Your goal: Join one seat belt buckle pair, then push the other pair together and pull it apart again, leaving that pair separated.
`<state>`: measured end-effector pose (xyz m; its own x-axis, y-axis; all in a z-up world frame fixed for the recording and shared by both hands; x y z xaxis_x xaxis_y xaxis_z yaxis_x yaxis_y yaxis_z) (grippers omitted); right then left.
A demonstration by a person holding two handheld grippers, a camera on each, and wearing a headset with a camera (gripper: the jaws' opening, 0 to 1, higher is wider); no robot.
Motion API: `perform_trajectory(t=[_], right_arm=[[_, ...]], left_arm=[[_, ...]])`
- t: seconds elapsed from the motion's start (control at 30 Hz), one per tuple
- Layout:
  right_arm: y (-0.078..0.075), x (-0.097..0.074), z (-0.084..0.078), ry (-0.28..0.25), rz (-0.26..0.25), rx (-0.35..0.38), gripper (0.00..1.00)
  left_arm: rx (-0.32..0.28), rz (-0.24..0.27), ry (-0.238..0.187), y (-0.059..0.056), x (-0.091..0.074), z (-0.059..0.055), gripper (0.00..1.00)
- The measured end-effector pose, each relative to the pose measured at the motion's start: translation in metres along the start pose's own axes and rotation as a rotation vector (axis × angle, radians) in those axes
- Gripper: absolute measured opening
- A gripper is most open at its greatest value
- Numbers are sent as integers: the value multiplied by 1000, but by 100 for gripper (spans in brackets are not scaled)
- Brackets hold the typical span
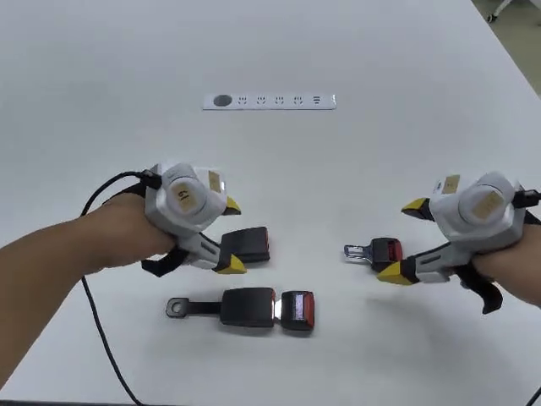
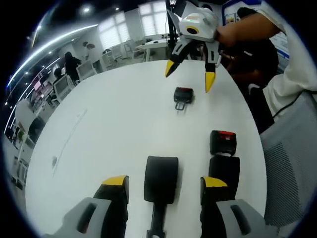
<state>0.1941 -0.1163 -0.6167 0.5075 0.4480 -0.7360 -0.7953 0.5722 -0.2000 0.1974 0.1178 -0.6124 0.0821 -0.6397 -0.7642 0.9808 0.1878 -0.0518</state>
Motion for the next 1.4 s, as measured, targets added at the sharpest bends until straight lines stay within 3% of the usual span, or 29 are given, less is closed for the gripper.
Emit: perform_trajectory(t=[0.07, 0.13, 0.2, 0.3, 0.4, 0.5, 0.63, 0.77, 0.9, 1.0, 1.1, 1.13, 1.4], right_arm=[[10, -9, 11, -46, -14, -11, 74], [21, -14, 17, -62, -15, -17, 76], [33, -18, 22, -81, -10, 1, 76], [50, -23, 27, -78, -5, -31, 75], [59, -29, 29, -86, -9, -52, 76], [63, -33, 30, -93, -25, -49, 81], [72, -37, 24, -75, -3, -25, 87], [73, -45, 17, -60, -8, -52, 92], [61, -48, 10, -67, -59, -17, 100], [58, -50, 5, -65, -88, 35, 100], [66, -60, 9, -69, -97, 73, 100], [67, -60, 7, -71, -96, 80, 100], [71, -67, -9, -65, -127, 120, 100]], left_arm=[[-46, 22, -40, -7, -4, -7, 64], [-88, 41, -44, -17, -12, -14, 70], [-102, 50, -43, -25, -18, -25, 72], [-135, 63, -48, -36, -29, -38, 74], [-148, 85, -37, -44, -40, -50, 78], [-218, 136, -68, -52, -55, -62, 83], [-268, 197, -75, -58, -68, -76, 89], [-289, 209, -74, -66, -74, -86, 91], [-313, 224, -74, -74, -77, -90, 95], [-344, 233, -105, -79, -79, -93, 96], [-339, 230, -107, -84, -76, -95, 98], [-363, 229, -102, -84, -75, -101, 99], [-375, 230, -113, -88, -73, -95, 100]])
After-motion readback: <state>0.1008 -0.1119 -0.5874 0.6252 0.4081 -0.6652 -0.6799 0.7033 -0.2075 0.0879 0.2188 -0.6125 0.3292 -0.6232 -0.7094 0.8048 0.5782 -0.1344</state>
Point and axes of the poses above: the centre of the closed fingertips' face, and the gripper's own axes: x roughly forward along the fingers, y roughly to its left, z roughly out of its top, the point moved 3 cm from there along -x, roughly backward along the fingers, and after that the axes turned 11 degrees about -z, right-handed, at the moved point
